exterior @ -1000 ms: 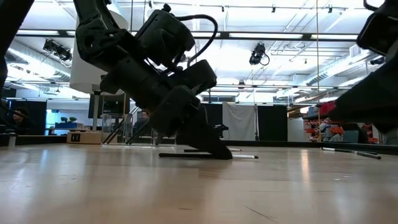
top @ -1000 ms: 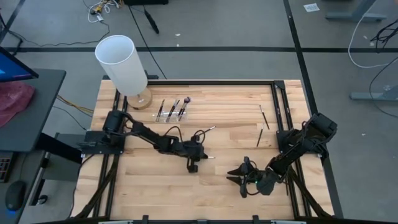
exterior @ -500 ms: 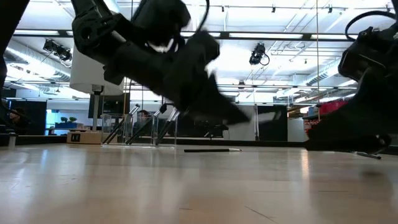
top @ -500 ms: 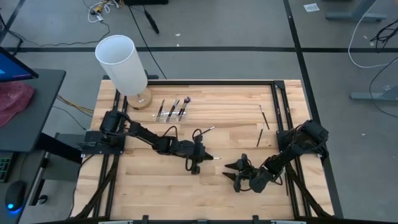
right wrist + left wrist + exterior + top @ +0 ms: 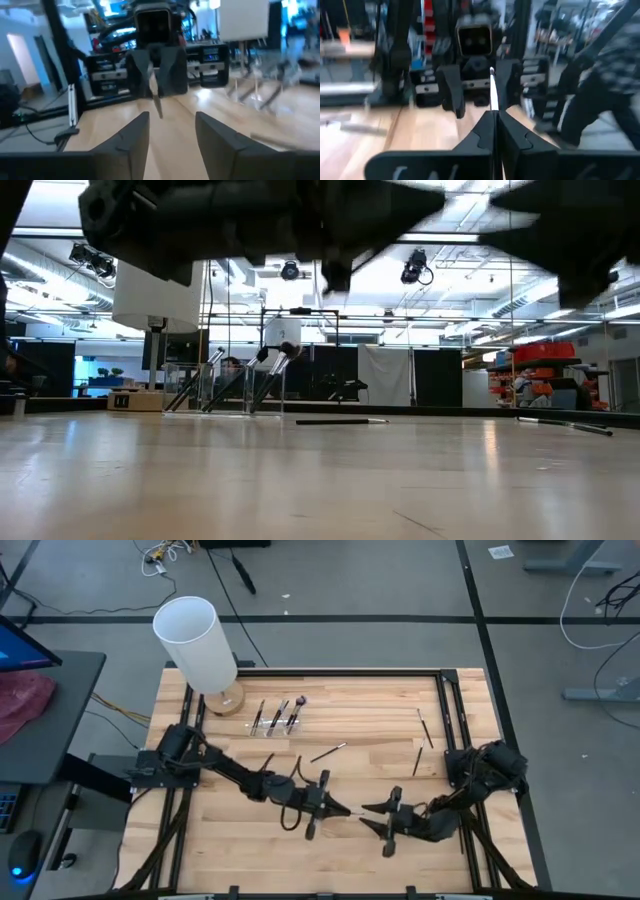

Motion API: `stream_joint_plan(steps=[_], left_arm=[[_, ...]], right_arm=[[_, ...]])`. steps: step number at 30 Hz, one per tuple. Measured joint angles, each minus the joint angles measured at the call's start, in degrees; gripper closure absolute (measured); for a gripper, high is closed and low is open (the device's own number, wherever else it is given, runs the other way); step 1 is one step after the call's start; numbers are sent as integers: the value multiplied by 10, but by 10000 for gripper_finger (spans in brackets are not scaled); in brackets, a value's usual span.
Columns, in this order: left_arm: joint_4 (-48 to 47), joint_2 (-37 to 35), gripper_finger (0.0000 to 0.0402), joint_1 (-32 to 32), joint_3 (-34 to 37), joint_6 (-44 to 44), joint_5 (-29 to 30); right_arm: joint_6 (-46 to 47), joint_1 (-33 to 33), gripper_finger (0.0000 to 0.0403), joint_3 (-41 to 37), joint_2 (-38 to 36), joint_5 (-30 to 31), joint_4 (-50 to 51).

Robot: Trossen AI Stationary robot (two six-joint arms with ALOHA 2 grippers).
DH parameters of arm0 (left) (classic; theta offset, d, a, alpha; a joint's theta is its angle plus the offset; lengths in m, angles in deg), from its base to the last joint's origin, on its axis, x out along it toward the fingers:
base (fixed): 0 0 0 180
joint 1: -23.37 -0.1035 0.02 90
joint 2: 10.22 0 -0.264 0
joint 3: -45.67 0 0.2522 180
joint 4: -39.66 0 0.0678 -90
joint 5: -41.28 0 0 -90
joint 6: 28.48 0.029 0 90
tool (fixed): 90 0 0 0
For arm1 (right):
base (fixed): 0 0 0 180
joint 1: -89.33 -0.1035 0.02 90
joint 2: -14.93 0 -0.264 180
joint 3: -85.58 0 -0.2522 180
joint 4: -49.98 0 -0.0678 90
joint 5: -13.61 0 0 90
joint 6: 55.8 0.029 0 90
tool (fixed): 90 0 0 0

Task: Put items in baskets/containers
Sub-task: Put the eyeshadow brush into the transparent organizer

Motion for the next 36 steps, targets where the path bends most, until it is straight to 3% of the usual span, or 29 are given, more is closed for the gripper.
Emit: stream_joint_plan(steps=[7,11,14,20,28,32,36], left_arm=[[74,0,393,19,-1,17,25],[83,0,393,31,-1,40,50],[88,0,393,37,-1,51,56],[95,0,393,38,-1,51,57],[99,-1,389,39,-1,51,55],[99,-1,393,39,-1,52,54],[97,-1,382,38,-1,52,55]], right_arm=[[-103,0,248,67,-10,-12,31],[-181,5,248,113,-10,42,31],[-217,5,248,127,-10,45,21],[-200,7,272,131,-10,14,16],[-188,20,354,131,-10,-38,15],[-191,21,387,131,-10,-39,14],[-189,20,394,131,-10,-33,15]])
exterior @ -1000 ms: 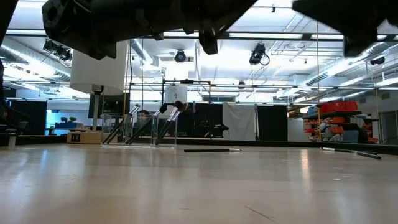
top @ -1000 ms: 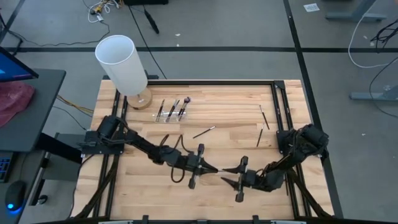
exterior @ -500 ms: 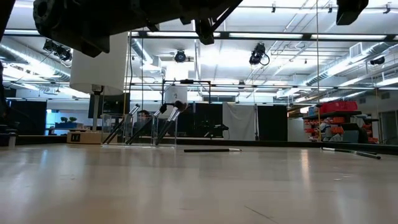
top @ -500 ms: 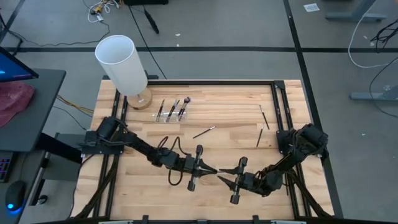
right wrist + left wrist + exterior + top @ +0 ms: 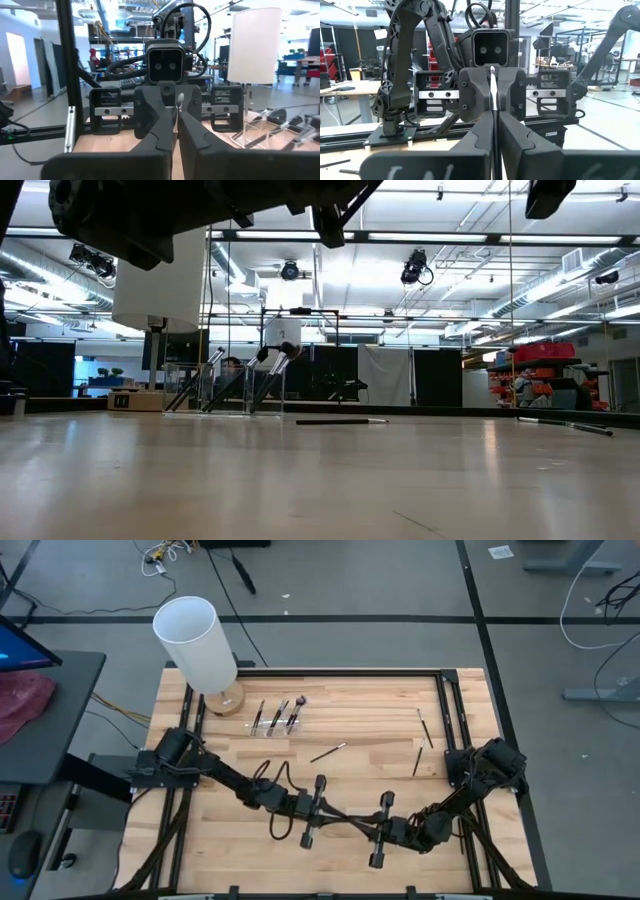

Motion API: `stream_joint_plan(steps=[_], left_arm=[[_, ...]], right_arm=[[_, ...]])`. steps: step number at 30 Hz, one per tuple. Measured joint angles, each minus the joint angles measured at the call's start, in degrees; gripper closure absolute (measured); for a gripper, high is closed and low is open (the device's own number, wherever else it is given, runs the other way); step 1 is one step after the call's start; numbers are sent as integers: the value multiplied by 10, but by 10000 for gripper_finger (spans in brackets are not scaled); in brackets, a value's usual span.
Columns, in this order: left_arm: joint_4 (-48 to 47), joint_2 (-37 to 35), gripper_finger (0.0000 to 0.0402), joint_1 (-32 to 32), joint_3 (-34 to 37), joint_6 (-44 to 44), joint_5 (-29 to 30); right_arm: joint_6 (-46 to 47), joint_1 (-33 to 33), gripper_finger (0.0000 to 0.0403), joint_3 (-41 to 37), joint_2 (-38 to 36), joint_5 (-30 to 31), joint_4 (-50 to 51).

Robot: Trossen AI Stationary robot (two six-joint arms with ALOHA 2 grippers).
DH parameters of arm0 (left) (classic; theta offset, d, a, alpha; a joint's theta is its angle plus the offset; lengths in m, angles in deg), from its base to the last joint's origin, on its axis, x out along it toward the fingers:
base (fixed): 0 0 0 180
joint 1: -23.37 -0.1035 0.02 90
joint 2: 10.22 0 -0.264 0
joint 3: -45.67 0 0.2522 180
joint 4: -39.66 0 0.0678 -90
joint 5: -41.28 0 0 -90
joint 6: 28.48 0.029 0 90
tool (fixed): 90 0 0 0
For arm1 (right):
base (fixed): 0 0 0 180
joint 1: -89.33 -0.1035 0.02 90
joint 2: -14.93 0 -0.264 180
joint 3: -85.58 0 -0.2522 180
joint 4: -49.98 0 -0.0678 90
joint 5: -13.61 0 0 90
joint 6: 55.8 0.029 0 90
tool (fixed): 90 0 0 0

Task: Put items in baskets/containers
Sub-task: Put the eyeshadow brush into the transparent organizer

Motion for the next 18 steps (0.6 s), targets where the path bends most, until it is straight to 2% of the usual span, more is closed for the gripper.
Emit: stream_joint_plan(steps=[5,10,14,18], left_arm=[[-21,-1,355,-1,-1,11,2],[-83,0,290,-1,0,39,14],[-116,0,231,-1,-1,39,44],[-215,-4,196,0,-34,44,77]], right_arm=[[-2,-14,397,0,-11,42,4],[5,-36,399,0,-44,103,37],[73,-40,400,0,-87,132,142],[202,-31,401,1,-143,111,313]])
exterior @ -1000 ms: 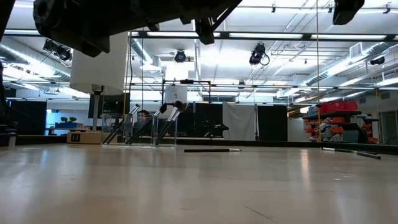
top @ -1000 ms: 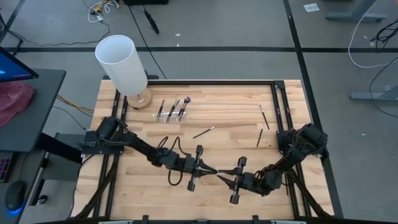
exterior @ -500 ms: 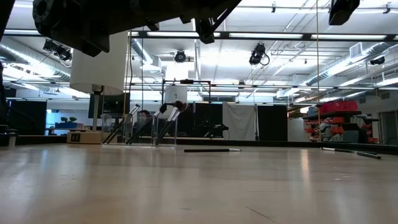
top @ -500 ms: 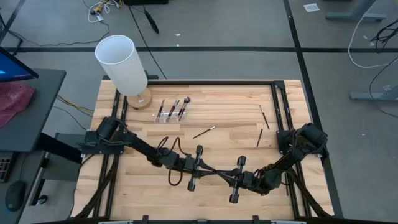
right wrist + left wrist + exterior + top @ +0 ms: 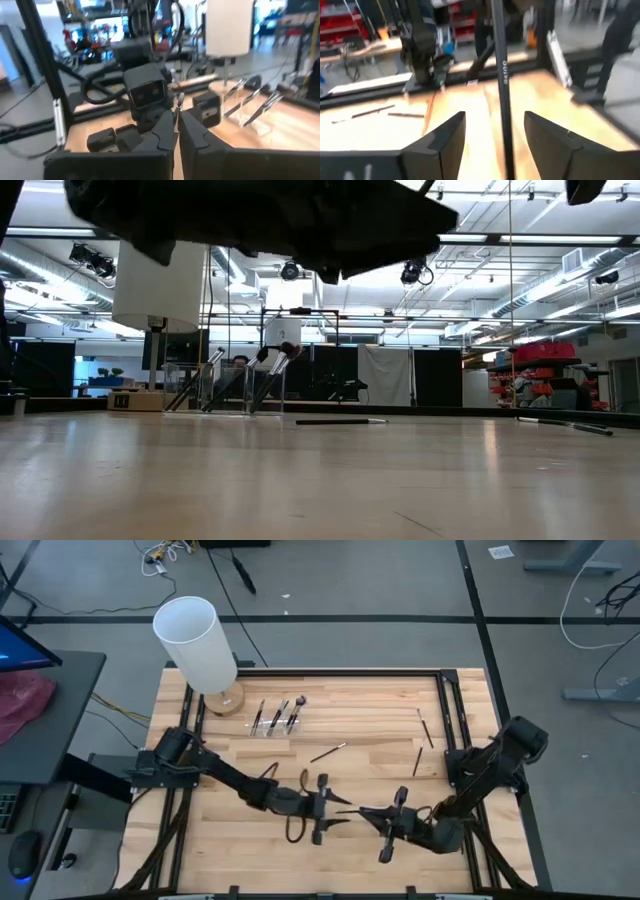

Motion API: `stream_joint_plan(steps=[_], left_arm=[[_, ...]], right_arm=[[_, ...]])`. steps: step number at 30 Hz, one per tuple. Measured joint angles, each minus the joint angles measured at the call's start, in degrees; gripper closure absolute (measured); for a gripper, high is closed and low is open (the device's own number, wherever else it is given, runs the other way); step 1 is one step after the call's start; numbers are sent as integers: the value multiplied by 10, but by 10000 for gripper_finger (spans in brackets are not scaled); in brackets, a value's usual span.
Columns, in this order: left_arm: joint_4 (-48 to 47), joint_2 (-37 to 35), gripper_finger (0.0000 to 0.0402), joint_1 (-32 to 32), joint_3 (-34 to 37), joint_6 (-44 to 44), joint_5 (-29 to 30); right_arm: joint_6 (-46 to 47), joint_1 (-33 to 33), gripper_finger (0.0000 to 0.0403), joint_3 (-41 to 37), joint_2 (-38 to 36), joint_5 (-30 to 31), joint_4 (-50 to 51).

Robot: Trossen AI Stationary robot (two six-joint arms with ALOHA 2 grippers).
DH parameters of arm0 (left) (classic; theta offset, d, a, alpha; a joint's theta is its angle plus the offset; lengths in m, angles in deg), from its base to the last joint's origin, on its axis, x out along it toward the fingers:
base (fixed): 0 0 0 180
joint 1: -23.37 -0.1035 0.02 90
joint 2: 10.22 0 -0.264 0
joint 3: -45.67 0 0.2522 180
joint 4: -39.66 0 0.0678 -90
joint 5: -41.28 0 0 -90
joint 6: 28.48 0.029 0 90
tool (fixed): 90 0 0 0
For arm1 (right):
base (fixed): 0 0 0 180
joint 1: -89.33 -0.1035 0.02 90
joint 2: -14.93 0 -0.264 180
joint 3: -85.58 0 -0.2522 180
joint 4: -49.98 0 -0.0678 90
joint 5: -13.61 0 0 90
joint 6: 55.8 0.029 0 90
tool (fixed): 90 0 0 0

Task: Put items in baskets/containers
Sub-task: Put the eyeshadow brush into the transparent organizer

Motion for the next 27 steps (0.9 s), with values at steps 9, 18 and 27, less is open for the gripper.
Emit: stream_joint_plan(steps=[9,18,27], left_arm=[[-364,-16,191,3,-147,10,17],[-401,-20,225,6,-177,-10,-11],[-366,-19,329,9,-177,-20,-9]], right_arm=[[263,51,401,77,-61,-162,462],[274,68,401,109,-59,-197,557],[278,68,401,109,-59,-202,558]])
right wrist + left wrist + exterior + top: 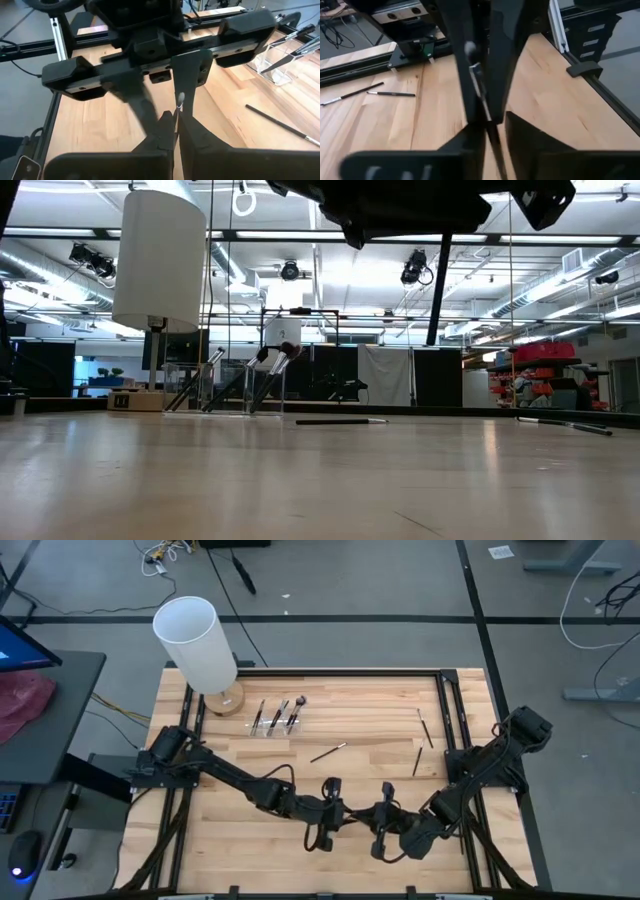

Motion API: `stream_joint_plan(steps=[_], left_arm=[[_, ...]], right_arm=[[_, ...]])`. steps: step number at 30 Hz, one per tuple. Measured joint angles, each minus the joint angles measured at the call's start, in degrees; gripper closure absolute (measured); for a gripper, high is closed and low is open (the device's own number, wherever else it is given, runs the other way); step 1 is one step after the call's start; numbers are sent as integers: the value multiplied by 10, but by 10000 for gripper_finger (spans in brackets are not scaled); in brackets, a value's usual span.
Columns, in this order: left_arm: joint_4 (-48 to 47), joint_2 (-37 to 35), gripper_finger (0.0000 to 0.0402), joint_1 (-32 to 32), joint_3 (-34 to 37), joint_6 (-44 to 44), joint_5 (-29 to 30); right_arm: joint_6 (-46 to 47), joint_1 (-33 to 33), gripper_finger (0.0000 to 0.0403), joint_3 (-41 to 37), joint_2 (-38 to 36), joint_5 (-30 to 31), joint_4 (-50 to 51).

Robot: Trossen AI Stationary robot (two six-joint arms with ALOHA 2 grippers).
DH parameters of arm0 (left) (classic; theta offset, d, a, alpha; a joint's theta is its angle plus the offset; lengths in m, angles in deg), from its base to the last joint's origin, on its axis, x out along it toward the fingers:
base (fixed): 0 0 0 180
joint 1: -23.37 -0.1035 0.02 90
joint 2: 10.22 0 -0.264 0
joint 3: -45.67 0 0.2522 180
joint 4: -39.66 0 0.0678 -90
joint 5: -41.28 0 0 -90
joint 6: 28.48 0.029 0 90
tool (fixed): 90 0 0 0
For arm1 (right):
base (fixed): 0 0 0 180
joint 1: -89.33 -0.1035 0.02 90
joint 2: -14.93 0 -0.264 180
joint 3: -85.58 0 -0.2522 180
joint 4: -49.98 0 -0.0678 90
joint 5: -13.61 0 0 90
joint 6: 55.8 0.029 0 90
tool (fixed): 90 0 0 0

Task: Put items in baskets/containers
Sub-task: Put the eyeshadow brush into the transparent organizer

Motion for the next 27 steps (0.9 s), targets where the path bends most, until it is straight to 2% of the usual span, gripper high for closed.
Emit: stream_joint_plan(steps=[4,9,14,20,24,27], left_arm=[[1,0,382,0,0,-3,0],[0,0,384,2,0,1,-1],[-7,0,384,3,14,-27,-5],[22,-9,384,3,78,-89,-5],[47,-55,384,1,153,-127,49],[70,-122,384,0,224,-151,102]], right_arm=[[-7,0,394,0,0,-2,2],[-4,0,361,0,0,-13,0],[9,-3,290,0,-3,-15,33],[59,-16,215,0,-8,-13,74],[72,-23,196,0,-8,-13,79],[71,-24,194,0,-8,-13,77]])
